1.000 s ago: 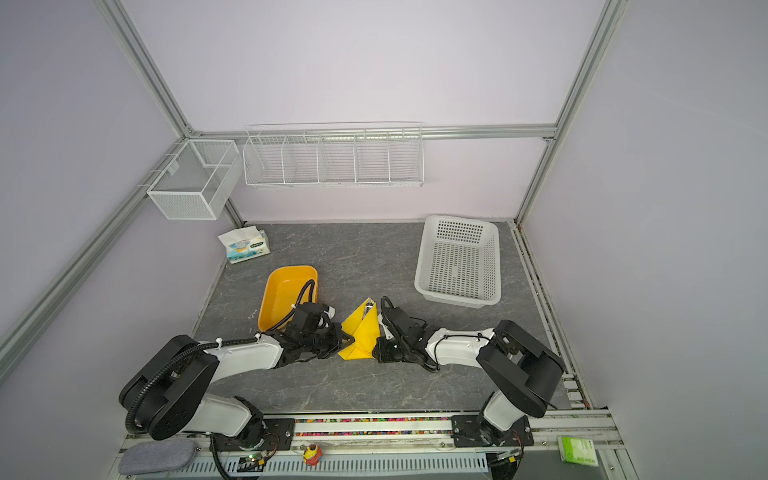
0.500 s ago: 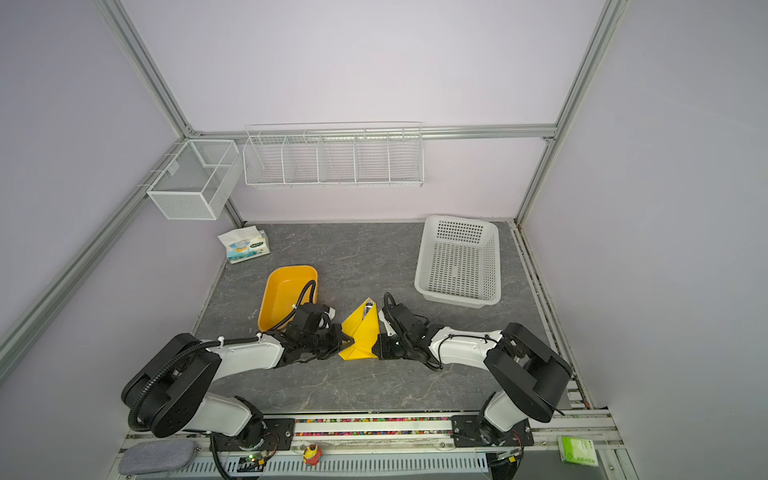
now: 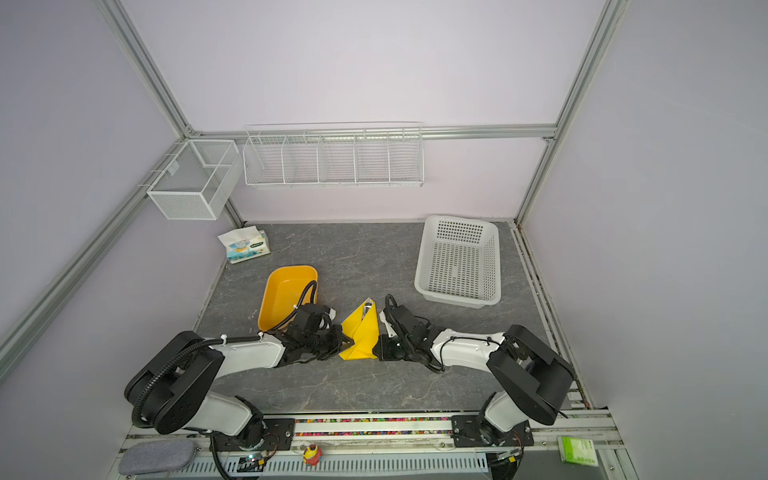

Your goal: Place the utensils on the paper napkin and roll it up

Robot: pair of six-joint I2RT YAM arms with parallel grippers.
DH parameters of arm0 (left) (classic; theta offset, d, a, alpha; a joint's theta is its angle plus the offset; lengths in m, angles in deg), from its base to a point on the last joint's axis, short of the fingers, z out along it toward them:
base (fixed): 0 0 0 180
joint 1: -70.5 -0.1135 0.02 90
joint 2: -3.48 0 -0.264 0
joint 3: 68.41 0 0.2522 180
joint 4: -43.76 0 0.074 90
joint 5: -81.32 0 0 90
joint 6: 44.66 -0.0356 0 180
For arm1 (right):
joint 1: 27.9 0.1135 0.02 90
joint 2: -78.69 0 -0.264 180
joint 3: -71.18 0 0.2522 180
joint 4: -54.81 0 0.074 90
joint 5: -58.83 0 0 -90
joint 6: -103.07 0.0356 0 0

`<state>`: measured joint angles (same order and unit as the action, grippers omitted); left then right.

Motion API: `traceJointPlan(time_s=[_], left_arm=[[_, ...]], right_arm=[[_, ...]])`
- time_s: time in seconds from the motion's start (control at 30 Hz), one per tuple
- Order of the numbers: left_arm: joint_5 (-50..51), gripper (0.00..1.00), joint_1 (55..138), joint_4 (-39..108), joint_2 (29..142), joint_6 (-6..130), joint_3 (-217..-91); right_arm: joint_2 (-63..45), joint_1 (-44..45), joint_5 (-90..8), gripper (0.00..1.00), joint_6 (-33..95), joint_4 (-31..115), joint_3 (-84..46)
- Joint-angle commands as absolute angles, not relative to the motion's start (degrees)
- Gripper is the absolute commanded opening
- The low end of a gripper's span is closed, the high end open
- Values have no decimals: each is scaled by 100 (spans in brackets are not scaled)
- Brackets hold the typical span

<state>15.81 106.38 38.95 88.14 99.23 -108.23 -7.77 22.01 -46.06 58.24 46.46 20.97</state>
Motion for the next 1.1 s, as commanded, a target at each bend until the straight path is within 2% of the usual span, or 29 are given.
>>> traceJointPlan(time_s=[0.0, 0.37, 0.63, 0.77, 1.07], left_arm=[[1564, 0, 10606, 3835, 8873, 9844, -10959], [1601, 0, 10601, 3804, 8892, 9817, -10992], [1588, 0, 10601, 3782, 8873, 9809, -10961], [1598, 0, 10601, 3786, 8868, 9807, -10959], [1636, 0, 10601, 3818, 8898, 9782, -11028]], right_arm=[[-785, 2263, -4810, 16, 5833, 4681, 1976], [-1503, 2376, -4662, 12, 6073, 4920, 2272], [-601, 2342, -4343, 14, 5870, 4326, 1987], [-515, 2139, -4121, 14, 5877, 4188, 1824], [-1418, 2057, -4193, 14, 6027, 4381, 1277]])
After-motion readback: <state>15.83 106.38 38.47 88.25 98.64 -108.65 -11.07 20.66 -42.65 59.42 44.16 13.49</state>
